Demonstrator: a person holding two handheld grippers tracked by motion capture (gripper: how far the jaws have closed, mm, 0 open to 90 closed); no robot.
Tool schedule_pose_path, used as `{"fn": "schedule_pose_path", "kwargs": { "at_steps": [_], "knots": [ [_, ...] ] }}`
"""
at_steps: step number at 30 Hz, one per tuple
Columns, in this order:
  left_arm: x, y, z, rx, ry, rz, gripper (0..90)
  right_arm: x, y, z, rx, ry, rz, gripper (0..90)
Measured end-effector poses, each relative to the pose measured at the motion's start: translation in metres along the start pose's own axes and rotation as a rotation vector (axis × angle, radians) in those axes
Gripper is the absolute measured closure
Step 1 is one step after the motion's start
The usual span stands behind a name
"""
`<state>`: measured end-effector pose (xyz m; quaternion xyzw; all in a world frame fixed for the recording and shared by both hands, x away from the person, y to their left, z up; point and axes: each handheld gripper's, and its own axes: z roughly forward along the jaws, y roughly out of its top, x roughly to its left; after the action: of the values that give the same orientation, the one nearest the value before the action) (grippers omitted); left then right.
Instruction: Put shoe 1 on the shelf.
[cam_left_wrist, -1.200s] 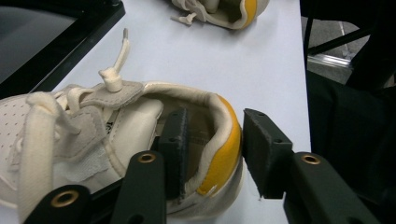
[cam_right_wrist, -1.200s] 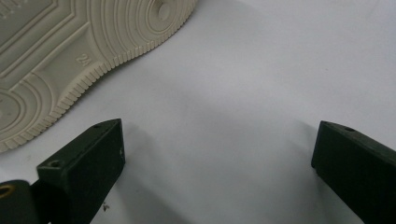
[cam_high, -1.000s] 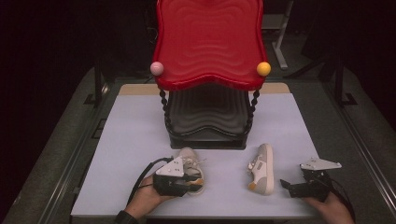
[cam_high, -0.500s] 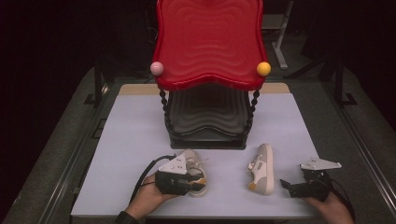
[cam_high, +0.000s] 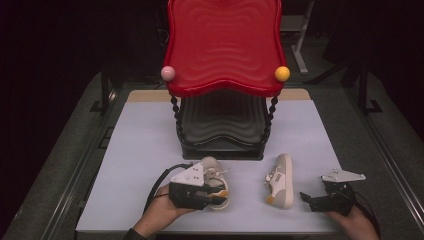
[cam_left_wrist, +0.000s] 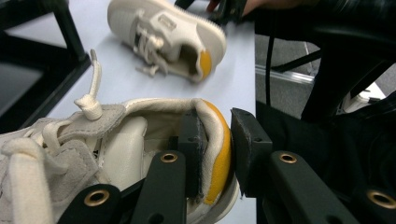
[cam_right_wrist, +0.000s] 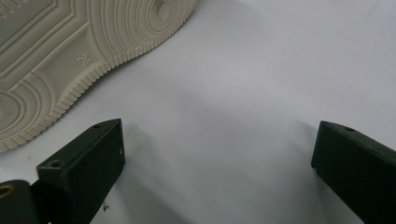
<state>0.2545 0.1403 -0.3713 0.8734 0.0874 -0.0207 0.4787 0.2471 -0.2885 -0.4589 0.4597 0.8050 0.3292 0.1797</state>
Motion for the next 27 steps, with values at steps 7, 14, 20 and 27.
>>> {"fn": "schedule_pose_path", "kwargs": {
  "at_steps": [7, 14, 20, 27],
  "knots": [
    [-0.006, 0.019, -0.005, -0.018, -0.005, 0.036, 74.4, 0.0, 0.0, 0.0, 0.0, -0.001, 0.0, 2.1],
    [-0.007, 0.034, -0.008, -0.028, 0.002, 0.066, 74.3, 0.0, 0.0, 0.0, 0.0, -0.001, -0.002, 2.1],
    [-0.001, 0.049, -0.012, -0.041, 0.026, 0.101, 74.3, 0.0, 0.0, 0.0, 0.0, -0.001, -0.001, 2.1],
    [0.016, 0.06, -0.013, -0.035, 0.055, 0.146, 74.3, 0.0, 0.0, 0.0, -0.001, 0.0, 0.001, 2.1]
  ]
}}
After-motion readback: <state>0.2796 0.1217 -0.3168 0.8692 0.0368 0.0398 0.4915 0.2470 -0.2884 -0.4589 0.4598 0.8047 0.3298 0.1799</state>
